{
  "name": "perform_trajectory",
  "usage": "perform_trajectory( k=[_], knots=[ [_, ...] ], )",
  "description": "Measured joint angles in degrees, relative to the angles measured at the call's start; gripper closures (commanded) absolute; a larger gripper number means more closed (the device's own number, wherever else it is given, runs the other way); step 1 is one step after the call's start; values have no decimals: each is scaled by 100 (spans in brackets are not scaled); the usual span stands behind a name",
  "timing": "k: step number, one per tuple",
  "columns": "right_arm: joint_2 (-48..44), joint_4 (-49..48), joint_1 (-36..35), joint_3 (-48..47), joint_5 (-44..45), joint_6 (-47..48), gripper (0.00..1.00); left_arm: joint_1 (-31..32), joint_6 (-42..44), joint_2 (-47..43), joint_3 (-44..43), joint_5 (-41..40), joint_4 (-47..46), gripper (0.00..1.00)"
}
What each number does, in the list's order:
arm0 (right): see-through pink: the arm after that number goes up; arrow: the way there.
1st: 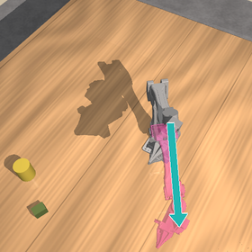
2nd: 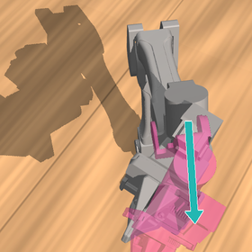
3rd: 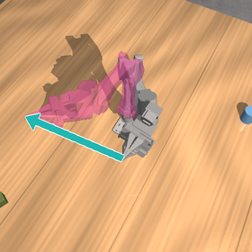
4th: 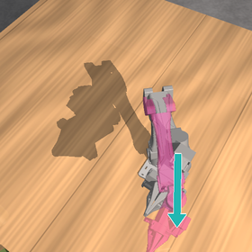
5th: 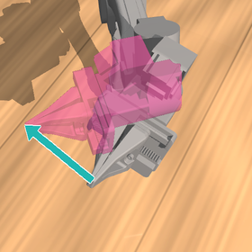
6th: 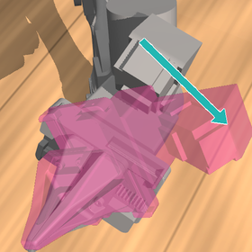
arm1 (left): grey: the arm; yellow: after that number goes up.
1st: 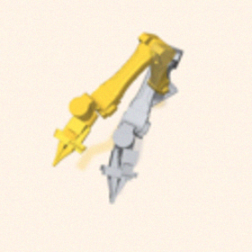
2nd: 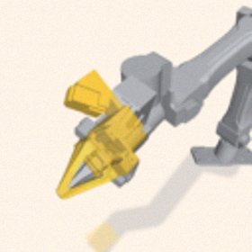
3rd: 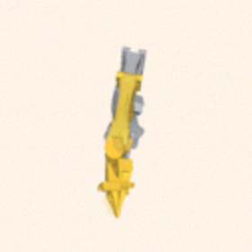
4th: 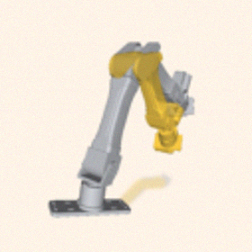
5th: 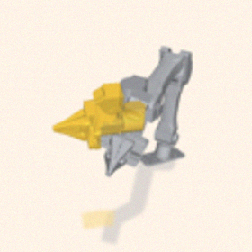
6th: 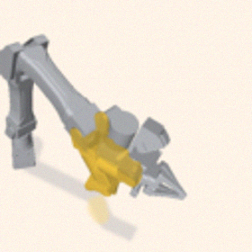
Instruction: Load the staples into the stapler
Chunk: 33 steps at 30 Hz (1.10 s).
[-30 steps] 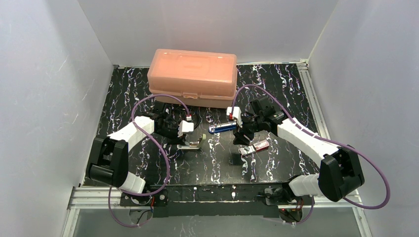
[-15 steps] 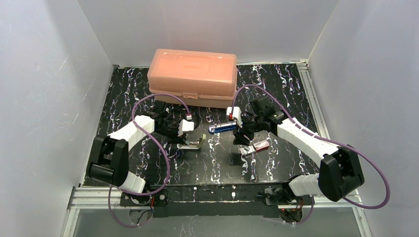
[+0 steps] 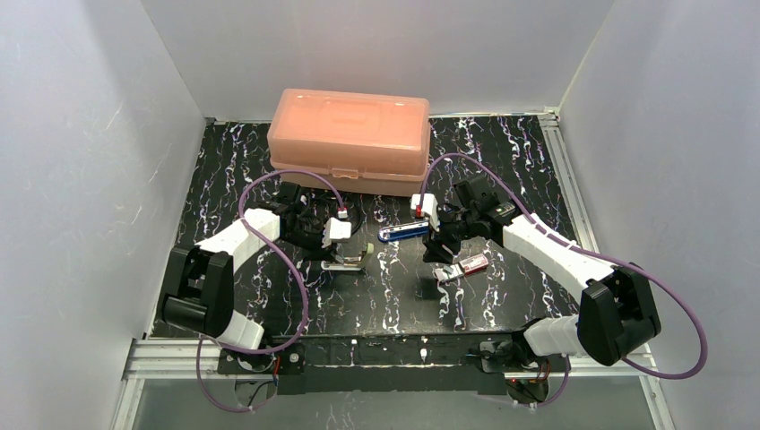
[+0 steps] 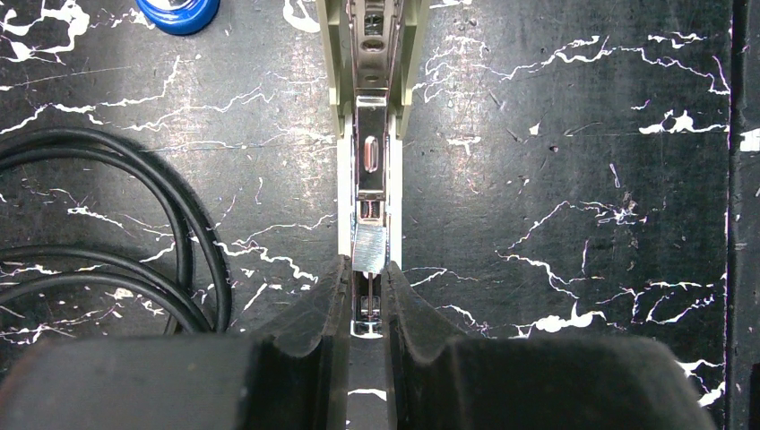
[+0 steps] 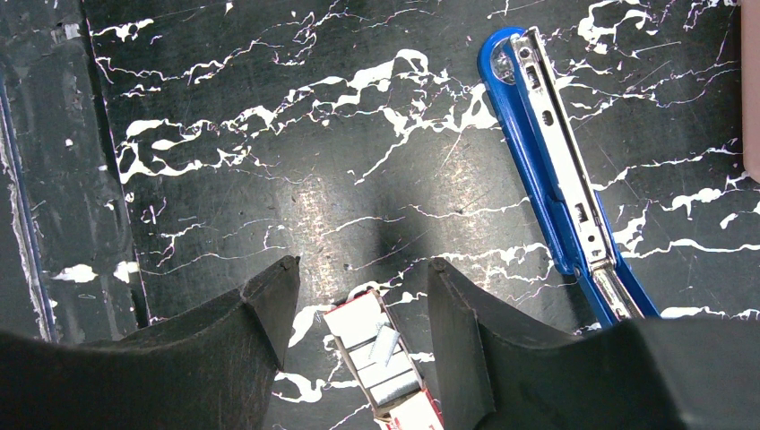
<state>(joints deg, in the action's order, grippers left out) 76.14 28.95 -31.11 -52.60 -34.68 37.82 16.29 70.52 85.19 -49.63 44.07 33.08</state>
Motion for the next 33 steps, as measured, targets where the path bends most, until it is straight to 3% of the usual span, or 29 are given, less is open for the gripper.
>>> perform_trajectory(
  k=[33],
  knots=[
    [31, 0, 0, 0, 2, 11, 38, -4, 197, 175, -48, -9, 57, 97]
  ],
)
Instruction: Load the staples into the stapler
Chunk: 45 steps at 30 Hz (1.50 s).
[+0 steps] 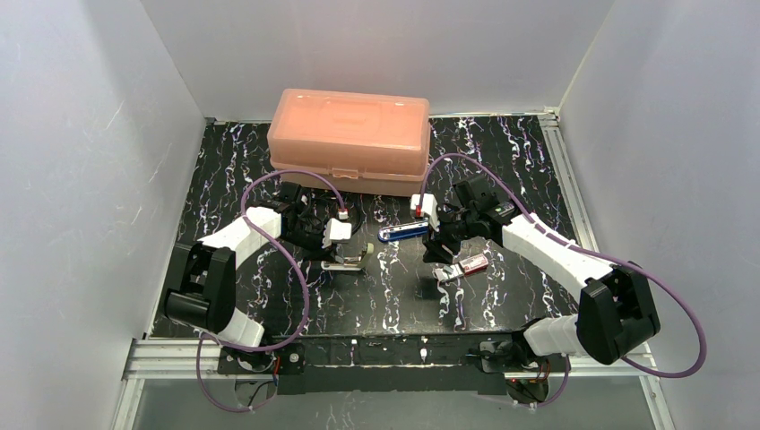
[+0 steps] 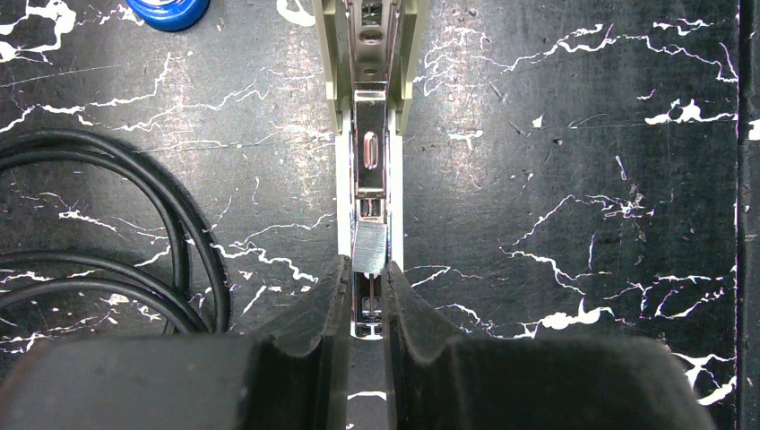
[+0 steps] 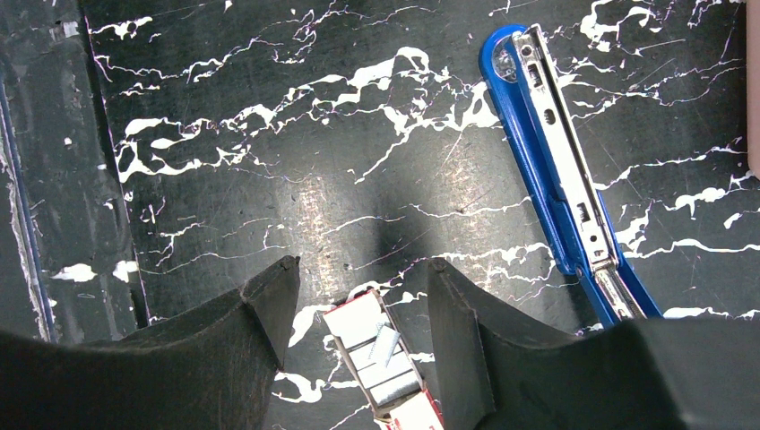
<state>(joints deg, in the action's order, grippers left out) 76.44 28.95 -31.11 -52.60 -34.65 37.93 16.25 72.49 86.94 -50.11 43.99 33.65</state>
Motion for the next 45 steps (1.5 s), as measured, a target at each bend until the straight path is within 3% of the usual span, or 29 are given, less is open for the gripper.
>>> perform_trajectory(
  k=[14, 31, 45],
  knots=[
    [11, 0, 0, 0, 2, 0, 38, -2, 0, 46, -7, -4, 2, 85],
    [11, 0, 0, 0, 17, 0, 38, -2, 46, 118, -11, -92, 4, 81],
    [26, 0, 0, 0, 17, 2, 38, -2, 105, 271, -42, -234, 11, 71]
  ],
)
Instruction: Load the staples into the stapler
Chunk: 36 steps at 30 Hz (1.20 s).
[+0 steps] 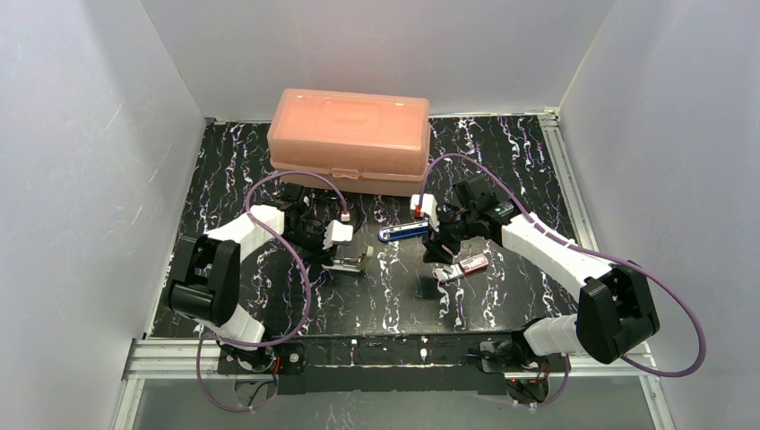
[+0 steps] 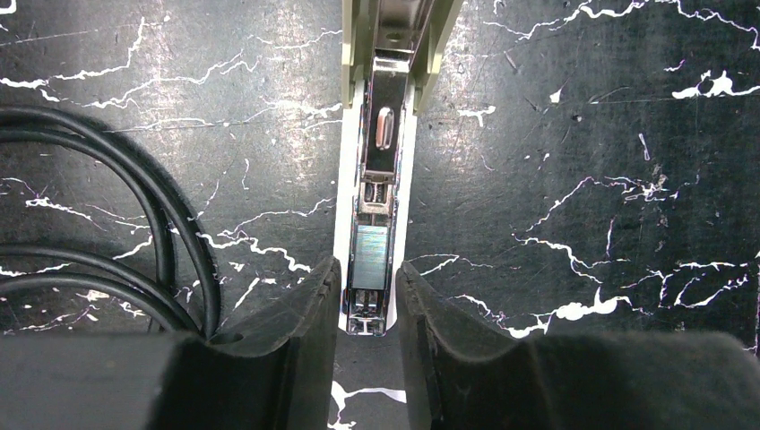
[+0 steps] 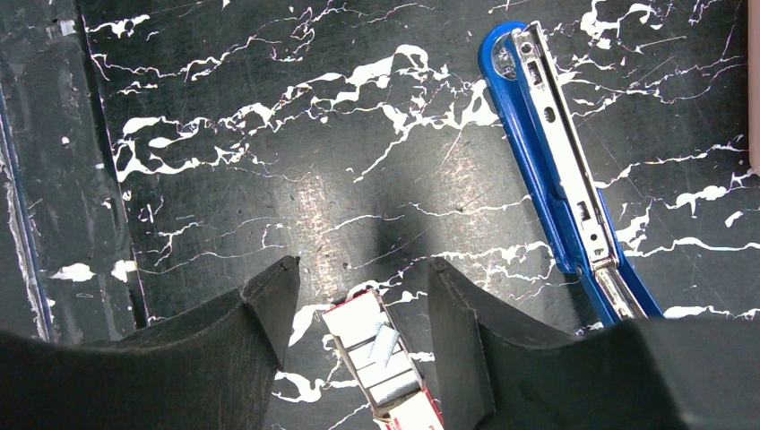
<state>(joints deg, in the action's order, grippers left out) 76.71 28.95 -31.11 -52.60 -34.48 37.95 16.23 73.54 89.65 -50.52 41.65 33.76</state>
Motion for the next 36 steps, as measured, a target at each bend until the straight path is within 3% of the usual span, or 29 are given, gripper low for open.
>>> perform_trajectory(
  k=[16, 25, 31, 36],
  knots=[
    [39, 39, 0, 0, 55, 26, 38, -81, -251, -551, -24, -48, 120, 57],
    [26, 155, 4, -35, 503, 11, 37, -101, -1296, -1397, -81, 444, -177, 50],
    [37, 793, 83, -262, 883, 498, 36, -101, -2162, -1759, -431, 682, -247, 38],
    [247, 1318, 120, -326, 1045, 811, 41, -101, -2999, -2017, -850, 804, -256, 37]
  ],
)
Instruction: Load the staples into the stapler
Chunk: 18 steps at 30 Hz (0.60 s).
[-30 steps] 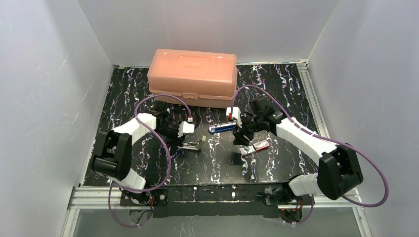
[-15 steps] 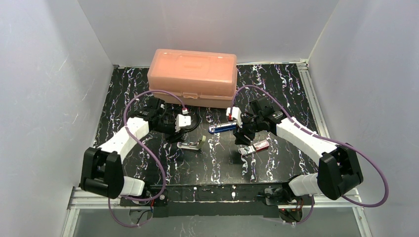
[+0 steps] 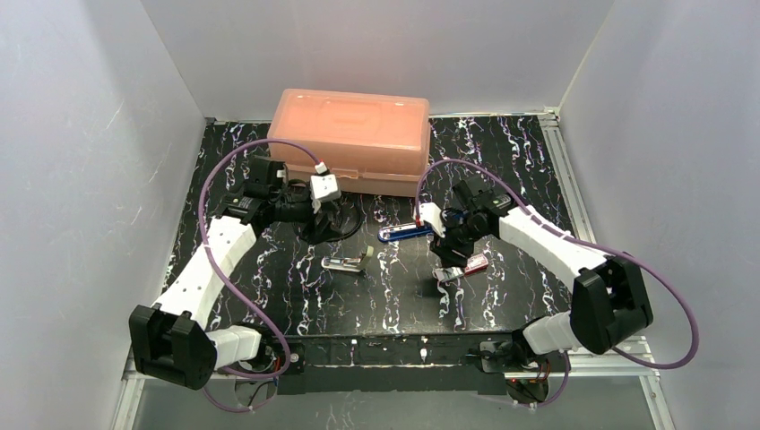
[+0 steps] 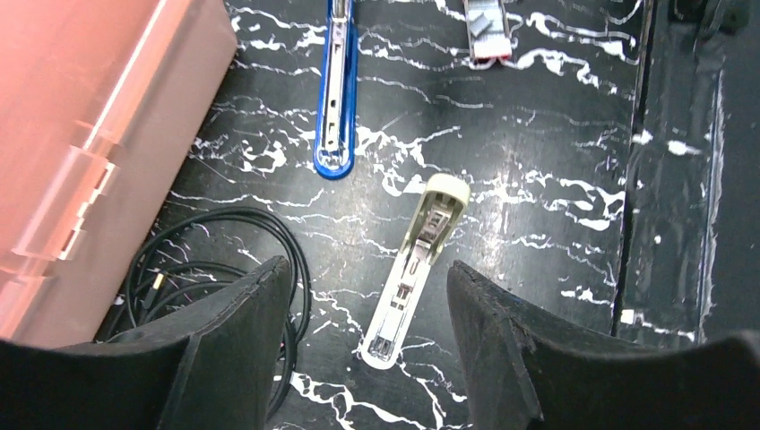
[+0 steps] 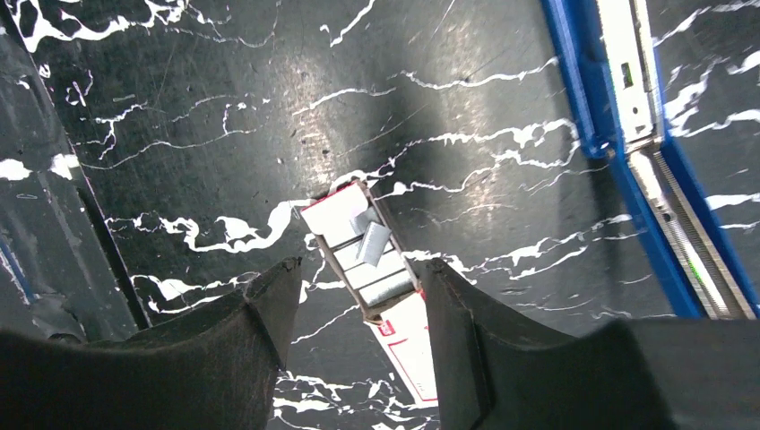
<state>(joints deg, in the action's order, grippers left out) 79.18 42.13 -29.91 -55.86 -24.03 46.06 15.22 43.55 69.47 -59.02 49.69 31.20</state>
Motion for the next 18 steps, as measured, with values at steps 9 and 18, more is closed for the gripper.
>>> perform_trajectory(
  k=[9, 18],
  knots=[
    [247, -245, -33, 374, 531, -682, 42, 0, -522, -90, -120, -17, -98, 37],
    [413, -577, -173, 610, 986, -1274, 44, 0, -560, -90, -118, -138, -90, 37]
  ],
)
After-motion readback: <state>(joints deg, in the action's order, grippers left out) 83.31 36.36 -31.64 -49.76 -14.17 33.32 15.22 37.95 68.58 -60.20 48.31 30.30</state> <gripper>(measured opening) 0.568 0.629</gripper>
